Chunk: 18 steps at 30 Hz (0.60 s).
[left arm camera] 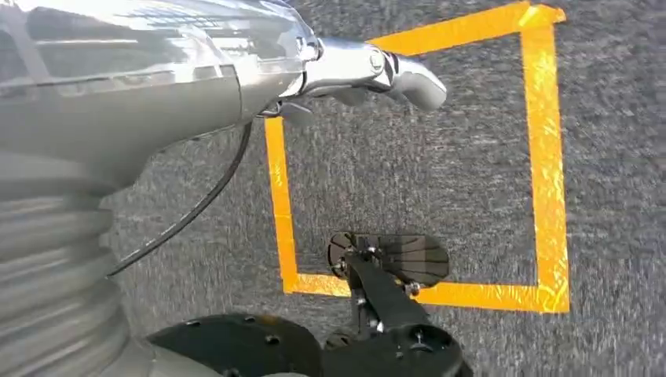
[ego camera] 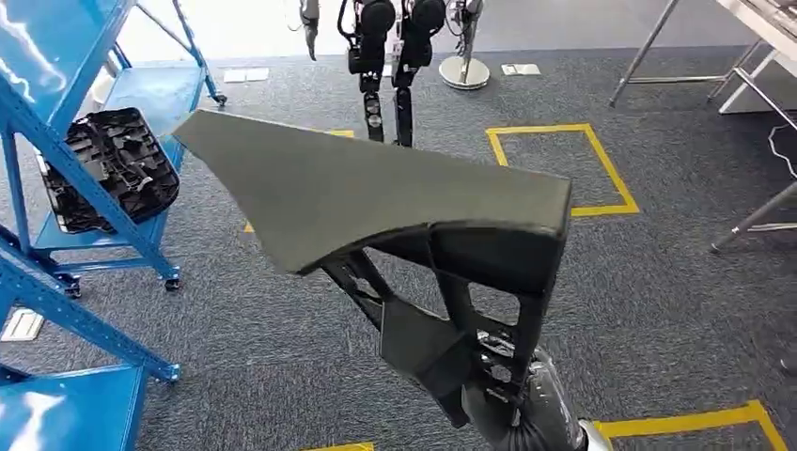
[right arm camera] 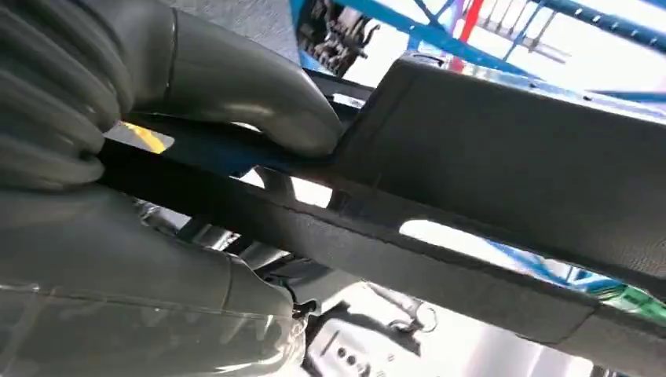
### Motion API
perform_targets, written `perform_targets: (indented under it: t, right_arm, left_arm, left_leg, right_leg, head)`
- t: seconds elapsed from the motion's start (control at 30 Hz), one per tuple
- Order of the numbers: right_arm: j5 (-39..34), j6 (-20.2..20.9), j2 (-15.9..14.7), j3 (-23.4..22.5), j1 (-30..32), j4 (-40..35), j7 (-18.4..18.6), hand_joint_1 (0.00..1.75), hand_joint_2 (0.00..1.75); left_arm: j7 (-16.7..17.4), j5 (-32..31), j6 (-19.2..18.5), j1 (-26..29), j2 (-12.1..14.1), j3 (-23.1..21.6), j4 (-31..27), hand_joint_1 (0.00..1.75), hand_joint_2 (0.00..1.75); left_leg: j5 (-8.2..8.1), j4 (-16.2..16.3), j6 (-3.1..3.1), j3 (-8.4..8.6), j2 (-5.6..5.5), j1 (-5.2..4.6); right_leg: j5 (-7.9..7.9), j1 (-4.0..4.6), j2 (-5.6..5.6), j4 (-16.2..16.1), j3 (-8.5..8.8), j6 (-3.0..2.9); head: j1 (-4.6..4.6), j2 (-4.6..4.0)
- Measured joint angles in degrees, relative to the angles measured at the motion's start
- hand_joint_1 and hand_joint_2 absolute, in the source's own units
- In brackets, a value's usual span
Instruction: Take the parts from the cabinet and place them on the table.
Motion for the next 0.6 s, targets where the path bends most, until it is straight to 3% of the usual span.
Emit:
perform_targets:
  t: [0.03, 0.1, 0.13, 0.17, 0.27, 0.3, 0.33, 0.37, 0.43, 0.47, 0.5, 0.53, 0.6]
  right_arm:
    - [0.0, 0.0, 0.0, -0.2, 0.1, 0.0, 0.0, 1.75, 1.75]
    - [0.0, 0.0, 0.0, -0.4, 0.1, 0.0, -0.1, 1.75, 1.75]
    - [0.0, 0.0, 0.0, -0.5, 0.1, -0.1, -0.1, 1.75, 1.75]
    - [0.0, 0.1, 0.0, -0.5, 0.1, -0.2, -0.1, 1.75, 1.75]
    - [0.0, 0.1, 0.0, -0.7, 0.7, -0.2, -0.1, 1.75, 1.75]
    - [0.0, 0.1, 0.0, -0.7, 0.8, -0.3, -0.1, 1.75, 1.75]
    - [0.0, 0.0, 0.0, -0.8, 0.9, -0.5, -0.2, 1.75, 1.75]
    - [-0.1, 0.0, 0.0, -1.0, 0.6, -0.5, -0.2, 1.75, 1.75]
    - [-0.6, 0.2, 0.2, -1.3, 0.1, -0.4, -0.1, 1.75, 1.75]
    - [-0.8, 0.3, 0.2, -1.4, -0.2, -0.3, 0.0, 1.75, 1.75]
    - [-1.0, 0.8, 0.3, -1.8, -0.5, -0.2, 0.2, 1.75, 1.75]
    - [-1.0, 1.0, 0.3, -2.0, -0.6, -0.1, 0.3, 1.75, 1.75]
    - [-1.1, 1.4, 0.5, -2.3, -0.6, -0.1, 0.5, 1.75, 1.75]
  left_arm:
    - [0.0, -0.1, 0.0, -0.1, 0.0, 0.0, 0.0, 0.00, 1.75]
    - [0.2, -0.5, 0.1, -0.1, -0.1, -0.1, 0.0, 0.00, 1.75]
    - [0.3, -0.8, 0.3, -0.1, -0.1, -0.2, 0.0, 0.00, 1.75]
    - [0.4, -0.9, 0.4, -0.1, -0.1, -0.2, 0.0, 0.00, 1.75]
    - [0.6, -0.9, 0.5, -0.2, -0.3, -0.4, 0.0, 0.00, 1.75]
    - [0.7, -1.0, 0.5, -0.3, -0.4, -0.5, 0.0, 0.00, 1.75]
    - [0.7, -1.0, 0.5, -0.4, -0.4, -0.6, 0.0, 0.00, 1.75]
    - [0.7, -1.0, 0.4, -0.4, -0.4, -0.7, 0.0, 0.00, 1.75]
    - [0.6, -1.0, 0.3, -0.3, -0.5, -0.8, 0.1, 0.00, 1.75]
    - [0.6, -0.9, 0.1, -0.2, -0.5, -0.8, 0.1, 0.00, 1.75]
    - [0.6, -0.9, 0.0, -0.2, -0.5, -0.8, 0.1, 0.00, 1.75]
    - [0.6, -0.8, 0.0, -0.2, -0.5, -0.8, 0.1, 0.00, 1.75]
    - [1.0, -0.8, 0.0, -0.3, -0.5, -0.9, 0.1, 0.00, 1.75]
  left_leg:
    - [-0.15, 0.0, -0.03, 0.12, 0.55, 0.00]
    - [-0.51, 0.0, -0.30, 0.66, 1.43, 0.01]
    - [-0.71, 0.0, -0.57, 0.85, 1.75, -0.08]
    - [-0.96, 0.1, -1.00, 0.80, 1.94, -0.47]
    - [-0.99, -0.6, -1.71, 1.59, 2.87, -0.35]
    - [-1.35, -0.6, -2.25, 1.90, 2.94, -0.23]
    - [-2.29, 0.7, -2.31, 1.67, 0.94, -0.07]
    - [-4.05, 3.9, -2.24, 0.30, -0.51, -0.08]
    - [-7.96, 13.1, -2.29, -4.23, -1.63, -0.19]
    - [-8.77, 16.7, -2.28, -6.20, -1.76, -0.20]
    - [-8.20, 17.5, -2.27, -6.91, -1.79, -0.23]
    - [-6.32, 15.5, -2.26, -6.34, -1.80, -0.22]
    - [-0.64, 6.1, -2.30, -2.53, -2.56, 0.02]
  right_leg:
    - [2.13, -0.06, -0.11, -2.8, 1.25, 0.02]
    - [7.26, -0.08, -1.43, -13.0, 6.27, -0.09]
    - [7.62, 0.05, -3.61, -16.7, 8.08, -0.08]
    - [7.30, 0.71, -3.69, -17.2, 8.26, -0.19]
    - [7.17, 0.99, -2.60, -17.3, 8.14, -0.65]
    - [7.34, 0.55, -2.13, -17.8, 8.63, -1.06]
    - [7.30, 0.39, -1.83, -18.0, 9.00, -1.33]
    - [7.13, 0.33, -1.65, -18.0, 9.20, -1.80]
    - [6.96, 0.38, -0.81, -18.0, 9.47, -2.20]
    - [6.92, 0.43, -0.20, -17.9, 9.56, -2.25]
    - [6.87, 0.43, 0.44, -17.9, 9.72, -2.27]
    - [6.77, 0.38, 1.04, -17.9, 9.90, -2.20]
    - [6.40, 0.13, 2.19, -17.7, 10.38, -1.75]
  head:
    - [0.00, 0.00]
    - [0.00, 0.00]
    - [0.00, 0.00]
    - [0.00, 0.00]
    - [-0.04, 0.00]
    - [-0.04, 0.00]
    - [-0.07, -0.02]
    - [-0.07, 0.00]
    - [-0.09, 0.00]
    - [-0.11, 0.00]
    - [-0.09, 0.00]
    - [-0.11, 0.00]
    - [-0.11, 0.00]
